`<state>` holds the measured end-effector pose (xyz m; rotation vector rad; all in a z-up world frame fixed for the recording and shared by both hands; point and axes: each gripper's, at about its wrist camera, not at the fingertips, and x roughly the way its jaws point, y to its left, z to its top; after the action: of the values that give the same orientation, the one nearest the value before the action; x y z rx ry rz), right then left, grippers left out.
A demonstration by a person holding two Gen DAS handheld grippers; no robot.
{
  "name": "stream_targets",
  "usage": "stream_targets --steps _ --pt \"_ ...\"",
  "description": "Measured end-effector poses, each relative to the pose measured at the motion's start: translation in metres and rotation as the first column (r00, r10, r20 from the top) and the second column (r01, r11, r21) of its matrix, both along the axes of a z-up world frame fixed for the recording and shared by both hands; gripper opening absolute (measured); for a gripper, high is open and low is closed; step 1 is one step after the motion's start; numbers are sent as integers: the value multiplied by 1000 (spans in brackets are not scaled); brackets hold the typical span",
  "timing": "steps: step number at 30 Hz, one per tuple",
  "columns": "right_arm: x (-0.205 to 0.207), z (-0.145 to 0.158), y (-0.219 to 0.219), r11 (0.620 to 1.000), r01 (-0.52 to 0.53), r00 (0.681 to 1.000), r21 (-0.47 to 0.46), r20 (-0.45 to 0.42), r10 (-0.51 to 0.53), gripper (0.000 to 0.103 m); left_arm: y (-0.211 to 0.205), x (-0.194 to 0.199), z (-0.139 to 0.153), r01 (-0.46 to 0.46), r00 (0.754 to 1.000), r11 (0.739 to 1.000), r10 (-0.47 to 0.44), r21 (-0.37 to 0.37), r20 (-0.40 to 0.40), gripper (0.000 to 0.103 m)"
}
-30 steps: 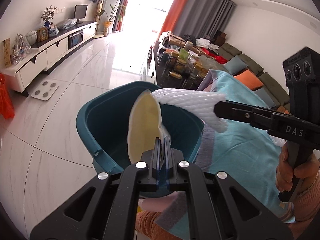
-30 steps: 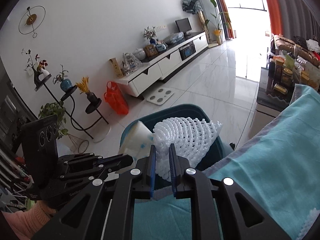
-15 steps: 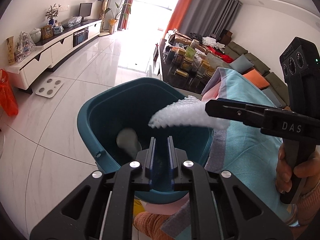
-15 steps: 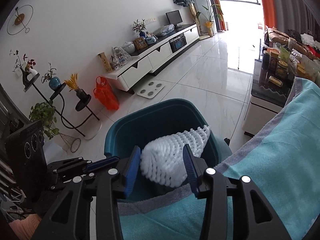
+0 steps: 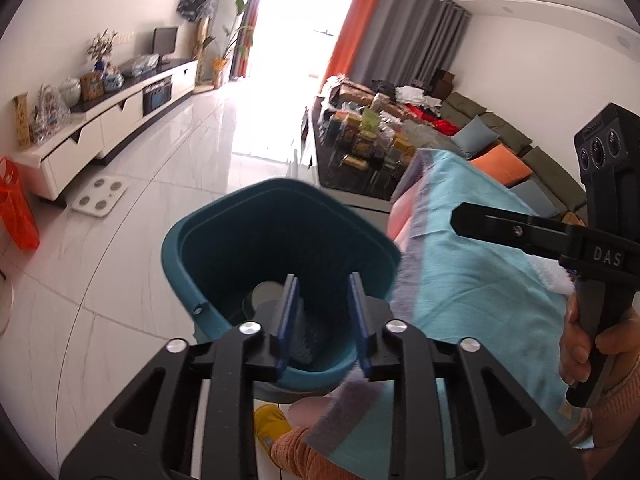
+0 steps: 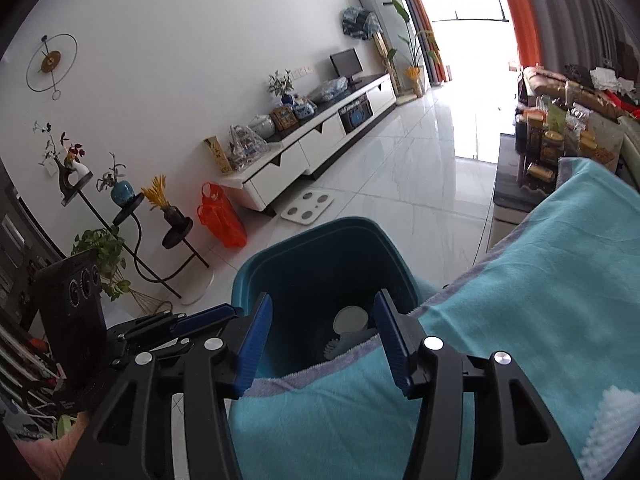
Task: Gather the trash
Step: 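Open both tools to drop the net and cup into the bin, then move both open tools back over the trash on the table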
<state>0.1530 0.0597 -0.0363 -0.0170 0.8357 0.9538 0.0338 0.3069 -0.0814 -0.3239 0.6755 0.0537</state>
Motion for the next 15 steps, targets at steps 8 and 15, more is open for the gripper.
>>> stream_targets --steps 8,15 --pt "-34 29 -77 995 81 993 66 77 -86 51 -62 -6 28 164 982 986 -165 22 89 45" --pt "-64 41 -172 965 242 961 98 110 -253 51 -142 3 40 359 925 933 -359 25 120 49"
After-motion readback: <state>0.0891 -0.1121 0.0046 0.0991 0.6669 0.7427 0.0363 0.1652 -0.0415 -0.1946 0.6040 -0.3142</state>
